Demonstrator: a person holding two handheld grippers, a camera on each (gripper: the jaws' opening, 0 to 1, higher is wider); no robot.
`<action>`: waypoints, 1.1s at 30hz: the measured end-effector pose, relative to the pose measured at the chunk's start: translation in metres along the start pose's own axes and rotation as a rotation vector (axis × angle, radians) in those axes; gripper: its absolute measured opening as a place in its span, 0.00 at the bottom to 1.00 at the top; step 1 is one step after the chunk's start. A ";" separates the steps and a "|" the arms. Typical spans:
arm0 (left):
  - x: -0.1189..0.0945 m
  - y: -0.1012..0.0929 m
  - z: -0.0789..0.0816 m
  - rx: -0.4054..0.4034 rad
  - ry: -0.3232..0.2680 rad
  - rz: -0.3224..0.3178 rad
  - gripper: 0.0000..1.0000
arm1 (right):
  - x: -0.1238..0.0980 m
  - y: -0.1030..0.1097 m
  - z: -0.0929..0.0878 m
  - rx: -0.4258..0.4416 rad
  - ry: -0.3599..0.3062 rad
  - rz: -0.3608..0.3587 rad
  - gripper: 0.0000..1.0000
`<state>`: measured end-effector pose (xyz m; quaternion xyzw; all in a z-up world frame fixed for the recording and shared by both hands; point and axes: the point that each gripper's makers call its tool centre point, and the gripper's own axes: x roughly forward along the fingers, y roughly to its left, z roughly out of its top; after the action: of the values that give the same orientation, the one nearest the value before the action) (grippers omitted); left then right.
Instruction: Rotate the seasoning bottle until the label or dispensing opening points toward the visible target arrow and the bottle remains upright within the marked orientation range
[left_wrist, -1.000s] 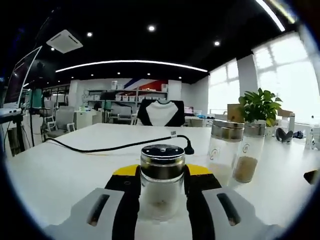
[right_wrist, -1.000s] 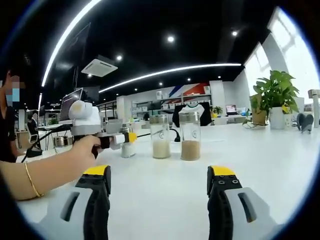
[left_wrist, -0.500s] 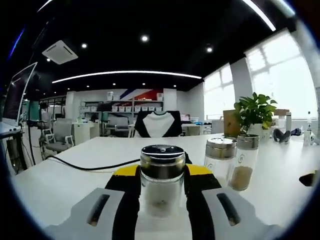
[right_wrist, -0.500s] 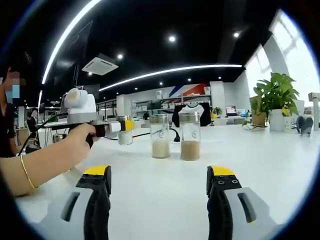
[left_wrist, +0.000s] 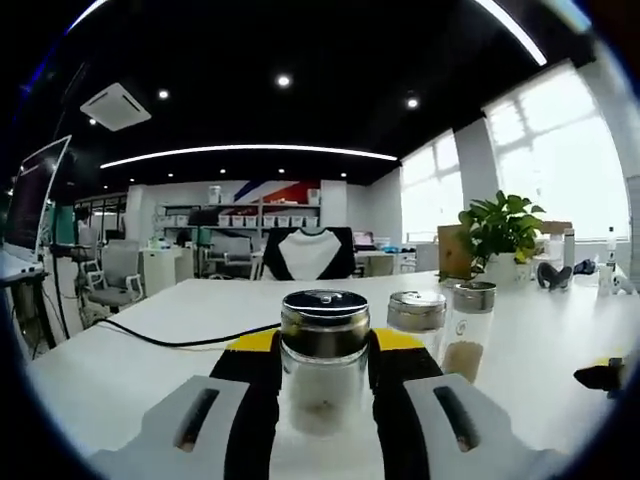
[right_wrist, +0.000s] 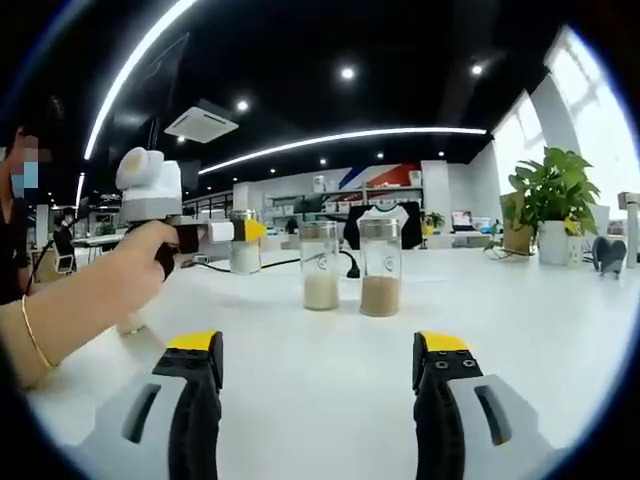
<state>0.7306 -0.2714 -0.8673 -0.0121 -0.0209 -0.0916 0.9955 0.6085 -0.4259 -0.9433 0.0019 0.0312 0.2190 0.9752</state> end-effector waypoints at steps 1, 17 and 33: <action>-0.001 -0.003 0.001 0.000 0.001 -0.006 0.35 | 0.000 0.001 0.000 -0.008 0.001 0.003 0.78; -0.041 -0.039 0.017 0.055 -0.020 -0.163 0.35 | 0.002 0.023 0.004 0.008 -0.024 0.116 0.69; -0.063 -0.097 0.003 0.013 -0.006 -0.376 0.35 | 0.001 0.034 0.010 -0.017 -0.050 0.158 0.62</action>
<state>0.6509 -0.3554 -0.8653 -0.0017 -0.0262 -0.2760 0.9608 0.5953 -0.3947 -0.9329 0.0012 0.0049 0.2954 0.9554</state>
